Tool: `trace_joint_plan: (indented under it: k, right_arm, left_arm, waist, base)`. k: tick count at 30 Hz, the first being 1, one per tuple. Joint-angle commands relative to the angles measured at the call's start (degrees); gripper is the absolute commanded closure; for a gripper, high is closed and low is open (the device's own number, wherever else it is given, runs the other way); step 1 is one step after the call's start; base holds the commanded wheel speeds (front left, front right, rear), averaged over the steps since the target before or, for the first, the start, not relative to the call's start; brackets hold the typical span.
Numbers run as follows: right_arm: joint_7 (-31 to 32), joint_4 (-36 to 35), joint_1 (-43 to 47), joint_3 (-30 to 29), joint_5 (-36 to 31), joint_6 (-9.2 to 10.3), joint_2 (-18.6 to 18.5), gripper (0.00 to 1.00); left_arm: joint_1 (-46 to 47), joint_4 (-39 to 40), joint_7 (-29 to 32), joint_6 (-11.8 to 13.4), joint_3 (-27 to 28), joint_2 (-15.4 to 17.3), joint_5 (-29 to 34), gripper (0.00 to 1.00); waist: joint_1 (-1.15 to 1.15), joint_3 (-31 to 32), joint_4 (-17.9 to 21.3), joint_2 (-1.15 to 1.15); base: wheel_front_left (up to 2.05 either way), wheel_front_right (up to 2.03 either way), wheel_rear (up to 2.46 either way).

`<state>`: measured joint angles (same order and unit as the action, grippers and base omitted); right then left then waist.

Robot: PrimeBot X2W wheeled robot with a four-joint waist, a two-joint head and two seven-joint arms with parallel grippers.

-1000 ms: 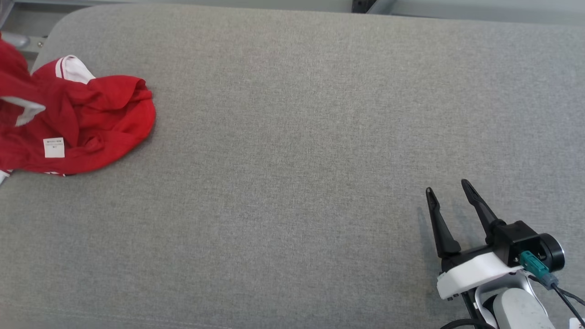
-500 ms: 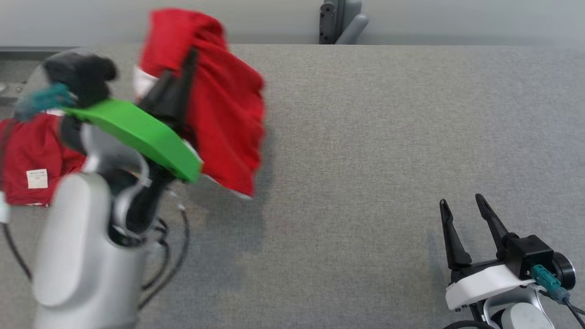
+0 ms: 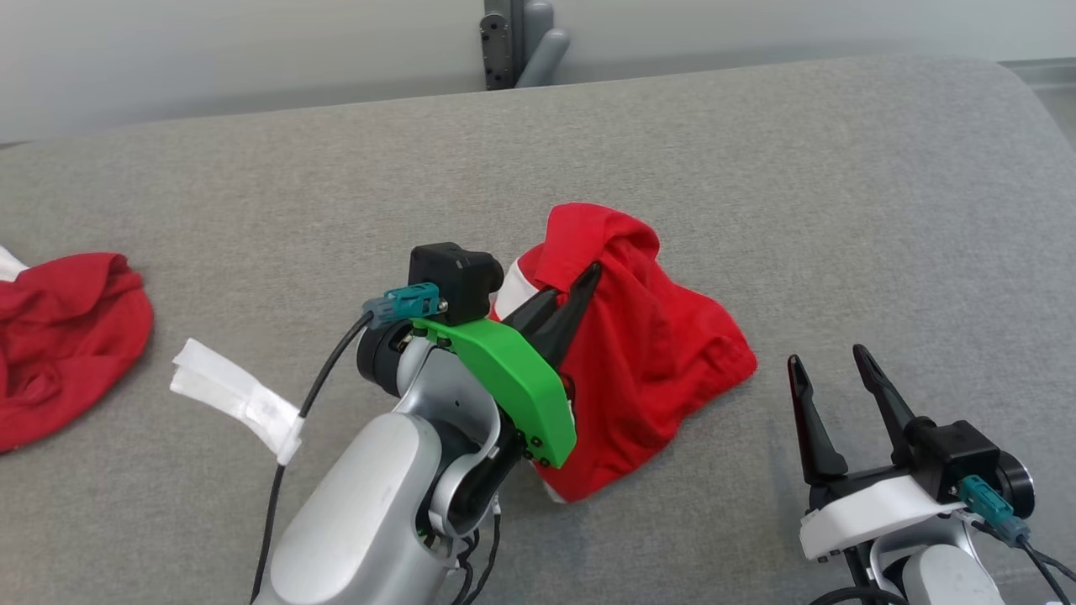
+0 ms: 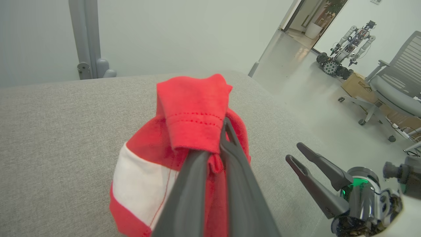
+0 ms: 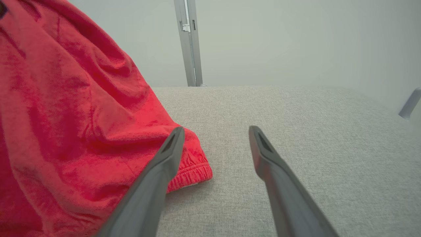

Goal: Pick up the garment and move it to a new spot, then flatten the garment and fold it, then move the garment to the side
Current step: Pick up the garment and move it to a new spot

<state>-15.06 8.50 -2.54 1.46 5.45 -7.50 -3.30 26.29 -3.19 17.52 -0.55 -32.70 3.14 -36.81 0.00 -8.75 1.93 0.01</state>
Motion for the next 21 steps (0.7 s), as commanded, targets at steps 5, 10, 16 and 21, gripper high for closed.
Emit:
trace_joint_plan:
  k: [5, 10, 16, 21]
  right_arm:
    - [-0.18, 0.64, -0.96, 0.95, 0.43, 0.02, 0.18, 0.00]
    - [-0.18, 0.96, -0.77, 1.18, 0.38, 0.02, 0.28, 0.00]
    - [-0.18, 1.39, -0.28, 1.46, 0.25, 0.02, 0.34, 0.00]
    - [-0.19, 1.56, -0.24, 1.79, 0.14, 0.02, 0.37, 0.00]
  left_arm:
    - [5.29, -12.72, -5.59, 1.93, -2.71, -0.16, -0.95, 1.00]
    - [8.61, -20.05, -10.24, 2.58, -5.67, -0.21, -0.84, 1.00]
    - [11.25, -25.49, -17.82, 3.25, -11.21, -0.18, -8.06, 0.65]
    - [13.03, -28.01, -21.46, 2.19, -18.28, -0.10, -14.88, 0.00]
  waist:
    - [0.00, -0.13, 5.95, -0.01]
    - [0.00, 0.11, 7.55, -0.01]
    - [0.00, 0.53, 8.41, -0.01]
    - [0.00, 0.69, 7.93, -0.01]
  base:
    - [0.00, 0.00, 0.00]
    - [0.00, 0.00, 0.00]
    - [0.00, 0.00, 0.00]
    - [0.00, 0.00, 0.00]
